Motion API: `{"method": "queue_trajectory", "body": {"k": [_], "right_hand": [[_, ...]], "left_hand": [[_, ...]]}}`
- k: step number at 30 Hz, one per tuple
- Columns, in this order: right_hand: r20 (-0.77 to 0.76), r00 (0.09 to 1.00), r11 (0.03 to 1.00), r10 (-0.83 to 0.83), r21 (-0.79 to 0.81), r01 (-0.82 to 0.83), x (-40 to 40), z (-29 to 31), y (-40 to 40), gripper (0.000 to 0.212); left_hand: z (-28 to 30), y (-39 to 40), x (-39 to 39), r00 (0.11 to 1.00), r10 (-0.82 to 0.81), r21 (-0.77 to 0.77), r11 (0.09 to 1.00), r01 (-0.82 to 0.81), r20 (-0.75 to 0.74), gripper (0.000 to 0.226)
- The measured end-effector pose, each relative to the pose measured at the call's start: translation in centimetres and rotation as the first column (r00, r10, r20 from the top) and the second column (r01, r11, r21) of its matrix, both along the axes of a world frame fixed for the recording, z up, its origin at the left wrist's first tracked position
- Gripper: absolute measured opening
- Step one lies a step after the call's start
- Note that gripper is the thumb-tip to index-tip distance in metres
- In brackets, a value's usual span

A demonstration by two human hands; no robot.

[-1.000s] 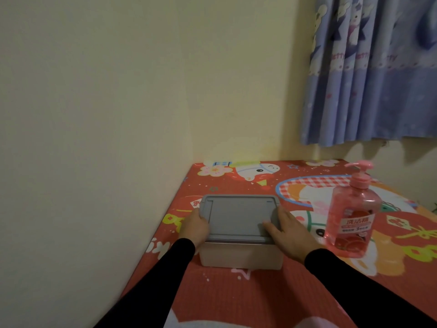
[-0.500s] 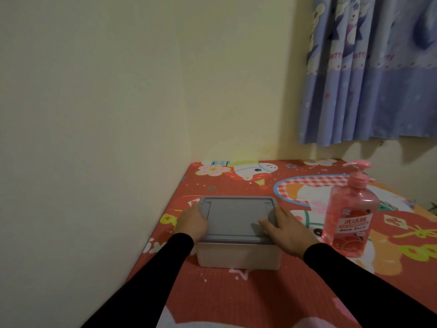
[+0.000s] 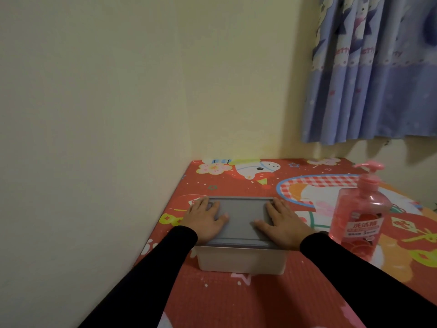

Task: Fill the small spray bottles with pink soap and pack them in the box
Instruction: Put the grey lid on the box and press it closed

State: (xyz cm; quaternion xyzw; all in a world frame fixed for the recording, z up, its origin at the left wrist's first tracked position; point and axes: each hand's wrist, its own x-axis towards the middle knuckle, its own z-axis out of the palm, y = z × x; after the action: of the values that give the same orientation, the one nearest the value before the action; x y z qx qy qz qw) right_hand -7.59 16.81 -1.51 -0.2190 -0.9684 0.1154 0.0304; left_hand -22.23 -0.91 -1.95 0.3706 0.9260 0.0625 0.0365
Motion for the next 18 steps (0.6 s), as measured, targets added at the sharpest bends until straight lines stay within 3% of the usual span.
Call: {"method": "queue_trajectory", "body": {"k": [10,15,16,18], "right_hand": [[0.076,0.997,0.996,0.008,-0.086,-0.002,-0.24,-0.01,0.15,0.089],[0.05,0.999,0.994,-0.001,-0.112,0.007,-0.14,-0.14,0.14,0.087],[0.05,0.999,0.994,0.001,-0.109,0.004,-0.1,-0.11,0.02,0.091],[0.042,0.999,0.995,0.021,-0.1,-0.017,-0.25,-0.63,0.37,0.122]], "left_hand": [[0.02,0.31,-0.47,0.989,0.013,-0.027,1.0,-0.009,0.148,0.074],[-0.08,0.31,-0.19,0.994,-0.004,-0.034,0.999,0.008,0.109,0.074],[-0.12,0.22,-0.13,0.995,-0.009,-0.034,0.999,0.012,0.095,0.073],[-0.22,-0.01,-0.03,0.995,-0.015,0.02,1.0,0.013,0.094,0.07]]}}
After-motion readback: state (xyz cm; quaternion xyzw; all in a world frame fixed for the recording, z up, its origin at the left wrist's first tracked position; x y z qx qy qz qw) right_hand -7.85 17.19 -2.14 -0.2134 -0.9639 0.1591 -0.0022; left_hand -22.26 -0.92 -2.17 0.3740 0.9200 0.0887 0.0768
